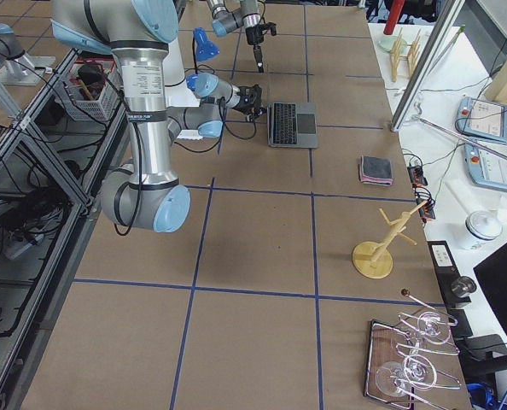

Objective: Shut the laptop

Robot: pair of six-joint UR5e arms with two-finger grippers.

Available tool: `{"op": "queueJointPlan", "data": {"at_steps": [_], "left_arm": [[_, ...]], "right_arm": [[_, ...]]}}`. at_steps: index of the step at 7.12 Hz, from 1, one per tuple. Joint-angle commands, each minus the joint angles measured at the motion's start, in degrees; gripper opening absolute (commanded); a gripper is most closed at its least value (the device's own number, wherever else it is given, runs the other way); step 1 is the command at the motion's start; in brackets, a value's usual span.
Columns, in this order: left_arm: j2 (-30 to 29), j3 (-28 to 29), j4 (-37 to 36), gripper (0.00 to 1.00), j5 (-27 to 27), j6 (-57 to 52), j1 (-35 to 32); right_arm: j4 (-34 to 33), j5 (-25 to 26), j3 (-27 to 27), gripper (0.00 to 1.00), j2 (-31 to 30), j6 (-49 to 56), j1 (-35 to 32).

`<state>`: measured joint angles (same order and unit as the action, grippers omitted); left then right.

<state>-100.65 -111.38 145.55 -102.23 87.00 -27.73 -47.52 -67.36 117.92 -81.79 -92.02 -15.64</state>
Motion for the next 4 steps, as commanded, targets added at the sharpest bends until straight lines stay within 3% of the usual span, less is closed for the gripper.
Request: {"op": "queueJointPlan", "data": {"at_steps": [1, 2, 4], "left_arm": [[-0.9, 0.6, -0.2, 0.0, 0.9, 2.3, -0.3], [-1.6, 0.8, -0.4, 0.0, 2.5, 2.4, -0.2], [-6.3, 0.9, -9.8, 0.0, 4.4, 1.9, -0.3]], "right_arm": [[-1.3, -0.5, -0.5, 0.01, 0.1, 0.0, -1.8], [-1.3, -0.6, -2.1, 0.01, 1.4, 0.1, -2.2], [-1.3, -0.7, -7.2, 0.01, 6.1, 0.1, -3.4]]}}
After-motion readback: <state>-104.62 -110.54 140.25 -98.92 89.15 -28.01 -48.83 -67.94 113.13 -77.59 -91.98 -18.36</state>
